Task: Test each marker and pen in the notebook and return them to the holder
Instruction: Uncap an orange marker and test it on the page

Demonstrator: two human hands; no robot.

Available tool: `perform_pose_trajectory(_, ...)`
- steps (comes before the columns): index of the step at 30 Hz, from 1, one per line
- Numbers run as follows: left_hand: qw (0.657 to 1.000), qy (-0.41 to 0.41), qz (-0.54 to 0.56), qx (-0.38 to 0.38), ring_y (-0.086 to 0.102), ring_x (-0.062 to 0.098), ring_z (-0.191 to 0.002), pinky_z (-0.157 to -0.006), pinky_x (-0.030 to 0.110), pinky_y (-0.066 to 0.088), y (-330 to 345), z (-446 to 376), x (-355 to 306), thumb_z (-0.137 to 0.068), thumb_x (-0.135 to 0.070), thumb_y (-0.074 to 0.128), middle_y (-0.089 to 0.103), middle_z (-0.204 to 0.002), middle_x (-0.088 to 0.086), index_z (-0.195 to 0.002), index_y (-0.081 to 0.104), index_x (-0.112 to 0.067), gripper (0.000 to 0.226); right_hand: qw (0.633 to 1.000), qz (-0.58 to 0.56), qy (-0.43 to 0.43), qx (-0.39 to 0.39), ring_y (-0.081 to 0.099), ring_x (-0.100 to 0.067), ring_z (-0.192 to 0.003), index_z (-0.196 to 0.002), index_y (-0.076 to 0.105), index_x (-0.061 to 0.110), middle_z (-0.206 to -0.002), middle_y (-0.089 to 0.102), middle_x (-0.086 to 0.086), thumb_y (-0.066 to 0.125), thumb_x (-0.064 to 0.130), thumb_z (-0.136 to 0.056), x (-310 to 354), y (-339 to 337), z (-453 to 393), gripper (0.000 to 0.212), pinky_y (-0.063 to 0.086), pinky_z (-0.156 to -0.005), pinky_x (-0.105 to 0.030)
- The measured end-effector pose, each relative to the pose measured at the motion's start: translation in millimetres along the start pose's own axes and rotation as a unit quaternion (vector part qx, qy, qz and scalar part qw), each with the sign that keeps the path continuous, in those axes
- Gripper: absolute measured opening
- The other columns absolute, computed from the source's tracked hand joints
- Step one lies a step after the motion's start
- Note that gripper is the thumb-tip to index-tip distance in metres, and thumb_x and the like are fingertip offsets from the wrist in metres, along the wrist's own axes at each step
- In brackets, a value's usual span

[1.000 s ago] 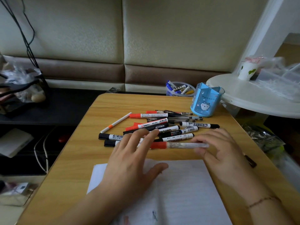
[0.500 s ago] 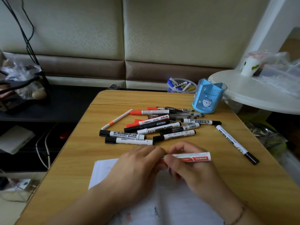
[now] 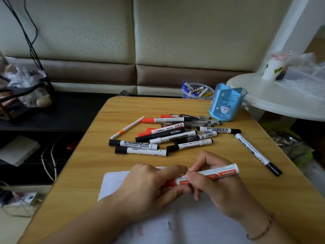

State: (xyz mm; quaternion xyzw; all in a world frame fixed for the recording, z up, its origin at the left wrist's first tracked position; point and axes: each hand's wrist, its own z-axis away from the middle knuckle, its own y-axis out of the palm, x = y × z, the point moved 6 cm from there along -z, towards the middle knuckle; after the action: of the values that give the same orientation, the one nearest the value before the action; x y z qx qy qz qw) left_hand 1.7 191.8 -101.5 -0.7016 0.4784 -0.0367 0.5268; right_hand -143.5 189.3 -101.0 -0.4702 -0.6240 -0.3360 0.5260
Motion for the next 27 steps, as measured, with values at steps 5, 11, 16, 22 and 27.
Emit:
perform_pose_trajectory(5,0.996,-0.073,0.057,-0.018,0.041,0.009,-0.048,-0.052,0.029,0.028,-2,7,14,-0.087,-0.043,0.041,0.046,-0.056,-0.009,-0.119,0.040,-0.037,0.033,0.992,-0.061,0.017,-0.106,0.063,-0.031,-0.055,-0.079,0.071,0.008,-0.059,0.064,-0.018,0.062,0.036,-0.076,-1,-22,-2,0.029,0.048,-0.046,-0.029)
perform_pose_trajectory(11,0.994,-0.068,0.083,-0.020,0.045,0.002,-0.065,-0.060,0.030,0.033,-2,7,15,-0.095,-0.031,0.031,0.049,-0.088,-0.021,-0.127,0.030,-0.038,0.033,0.976,0.097,0.045,-0.191,0.048,-0.020,-0.036,-0.055,0.059,0.021,-0.040,0.049,-0.005,0.070,0.037,-0.077,-9,-30,-1,0.029,0.038,-0.039,-0.026)
perform_pose_trajectory(16,0.990,-0.093,0.100,-0.020,0.051,-0.004,-0.066,-0.063,0.012,0.036,1,4,19,-0.098,-0.017,0.048,0.060,-0.099,-0.021,-0.133,0.031,-0.042,0.046,0.975,0.127,0.041,-0.177,0.046,-0.014,-0.038,-0.059,0.056,0.014,-0.042,0.054,-0.001,0.074,0.010,-0.082,-16,-27,-1,0.029,0.037,-0.040,-0.026)
perform_pose_trajectory(22,0.986,-0.126,0.107,-0.031,0.051,-0.002,-0.062,-0.059,0.009,0.036,3,2,24,-0.092,-0.014,0.067,0.070,-0.099,-0.022,-0.128,0.044,-0.032,0.047,0.971,0.173,0.036,-0.162,0.043,-0.006,-0.040,-0.058,0.055,0.016,-0.045,0.054,0.002,0.076,0.016,-0.080,-21,-24,-3,0.031,0.033,-0.042,-0.020)
perform_pose_trajectory(27,0.981,-0.146,0.124,-0.036,0.049,0.010,-0.059,-0.059,0.013,0.039,2,3,26,-0.091,-0.017,0.068,0.068,-0.099,-0.028,-0.116,0.041,-0.040,0.043,0.966,0.196,0.032,-0.165,0.042,-0.007,-0.041,-0.055,0.053,0.015,-0.046,0.053,-0.002,0.075,0.012,-0.081,-21,-25,-3,0.034,0.033,-0.041,-0.021)
